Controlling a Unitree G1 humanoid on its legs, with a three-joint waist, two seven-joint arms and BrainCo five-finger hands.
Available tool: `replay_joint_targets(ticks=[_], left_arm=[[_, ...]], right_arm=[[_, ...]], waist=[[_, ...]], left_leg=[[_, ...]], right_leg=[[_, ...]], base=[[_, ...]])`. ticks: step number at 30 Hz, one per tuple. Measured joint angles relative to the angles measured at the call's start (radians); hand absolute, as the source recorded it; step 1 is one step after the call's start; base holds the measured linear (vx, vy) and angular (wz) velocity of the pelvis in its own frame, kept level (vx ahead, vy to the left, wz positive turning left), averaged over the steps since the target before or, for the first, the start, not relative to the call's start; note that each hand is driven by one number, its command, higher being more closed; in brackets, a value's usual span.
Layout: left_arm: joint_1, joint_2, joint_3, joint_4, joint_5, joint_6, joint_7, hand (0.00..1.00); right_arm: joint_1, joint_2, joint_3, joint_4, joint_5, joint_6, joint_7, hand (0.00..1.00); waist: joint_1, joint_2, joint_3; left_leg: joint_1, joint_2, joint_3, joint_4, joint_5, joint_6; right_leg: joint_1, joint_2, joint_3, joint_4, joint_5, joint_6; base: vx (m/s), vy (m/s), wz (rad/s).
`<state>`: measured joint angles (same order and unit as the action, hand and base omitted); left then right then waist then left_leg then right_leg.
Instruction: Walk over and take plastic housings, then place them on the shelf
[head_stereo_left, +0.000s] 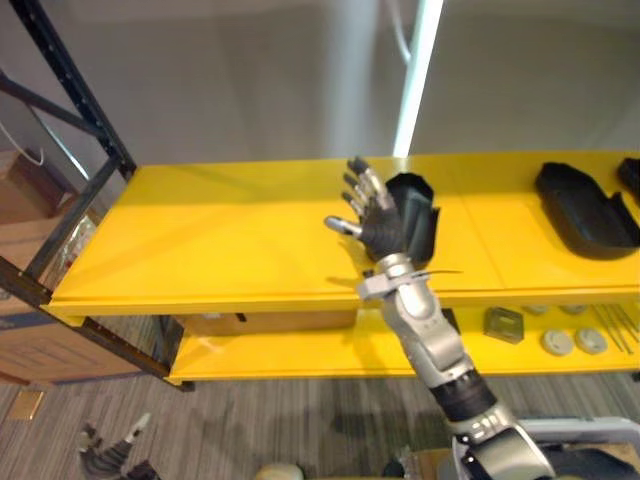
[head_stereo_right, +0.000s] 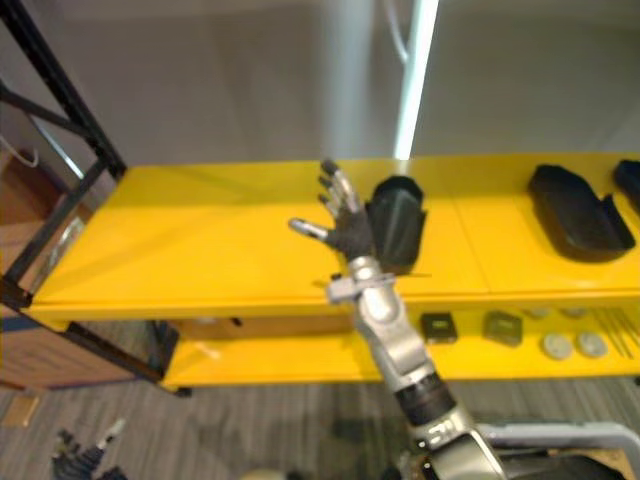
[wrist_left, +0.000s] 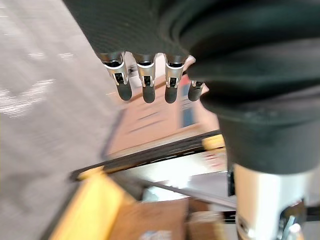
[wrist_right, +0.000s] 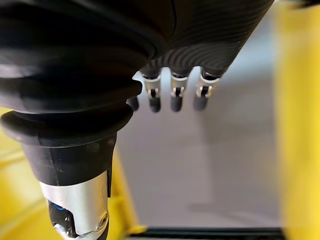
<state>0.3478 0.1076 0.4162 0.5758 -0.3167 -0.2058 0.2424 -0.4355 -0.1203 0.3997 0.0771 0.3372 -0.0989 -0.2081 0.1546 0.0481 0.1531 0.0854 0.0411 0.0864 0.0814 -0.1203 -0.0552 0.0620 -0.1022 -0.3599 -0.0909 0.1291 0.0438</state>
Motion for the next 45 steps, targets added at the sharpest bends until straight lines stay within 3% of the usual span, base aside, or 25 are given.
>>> replay_joint_targets(ticks=[4,11,18,24,33,38,45], left_arm=[[-0.035,0.000,-0.006,0.127,-0.040,-0.002,-0.060,0.00],[-0.037,-0.002,-0.051,0.232,-0.108,-0.001,-0.150,0.00],[-0.062,-0.007,-0.122,0.234,-0.119,0.005,-0.166,0.00],[-0.071,-0.018,-0.128,0.231,-0.149,0.004,-0.172,0.00],[-0.071,-0.048,-0.178,0.229,-0.156,0.003,-0.177,0.00],[-0.071,-0.048,-0.183,0.228,-0.156,0.003,-0.177,0.00],[-0.071,-0.048,-0.184,0.228,-0.156,0.002,-0.177,0.00]], right_arm=[[-0.053,0.022,0.027,0.123,-0.004,0.030,-0.034,0.00],[-0.062,0.029,0.024,0.175,0.002,0.032,-0.026,0.00],[-0.062,0.014,0.010,0.184,-0.009,0.065,-0.024,0.00],[-0.063,0.022,-0.077,0.255,-0.022,0.063,-0.046,0.00],[-0.088,0.020,-0.203,0.282,-0.057,0.023,-0.121,0.00],[-0.092,0.021,-0.220,0.282,-0.057,-0.006,-0.122,0.00],[-0.090,0.021,-0.228,0.282,-0.057,-0.004,-0.093,0.00]], waist=[[-0.001,-0.002,0.033],[-0.002,0.005,0.077],[-0.005,0.000,0.091],[-0.005,0.008,0.142],[-0.013,0.016,0.154],[-0.017,0.014,0.169],[-0.032,0.015,0.170]], left_leg=[[-0.001,0.001,0.003,0.001,0.000,0.000],[-0.020,0.001,0.002,0.003,0.000,0.000],[-0.035,-0.001,-0.002,0.016,0.001,0.000],[-0.034,-0.003,-0.003,0.015,0.001,0.001],[-0.034,-0.018,-0.025,-0.005,0.011,0.005],[-0.033,-0.022,-0.024,-0.005,0.011,0.005],[-0.032,-0.021,-0.021,-0.005,0.011,0.005]], right_leg=[[-0.003,0.001,0.004,0.000,0.000,0.000],[-0.020,0.000,0.004,0.000,0.001,0.000],[-0.028,-0.001,0.002,0.009,0.002,0.001],[-0.026,-0.004,0.001,0.009,0.006,0.006],[-0.024,-0.019,-0.024,0.009,0.006,0.012],[-0.023,-0.023,-0.022,0.009,0.007,0.013],[-0.023,-0.022,-0.020,0.009,0.007,0.013]], base=[[-0.01,0.007,-0.01],[-0.01,0.009,0.01],[0.00,0.010,0.01],[-0.03,0.024,0.00],[0.01,0.020,0.07],[0.00,0.015,0.00],[0.00,0.000,0.00]])
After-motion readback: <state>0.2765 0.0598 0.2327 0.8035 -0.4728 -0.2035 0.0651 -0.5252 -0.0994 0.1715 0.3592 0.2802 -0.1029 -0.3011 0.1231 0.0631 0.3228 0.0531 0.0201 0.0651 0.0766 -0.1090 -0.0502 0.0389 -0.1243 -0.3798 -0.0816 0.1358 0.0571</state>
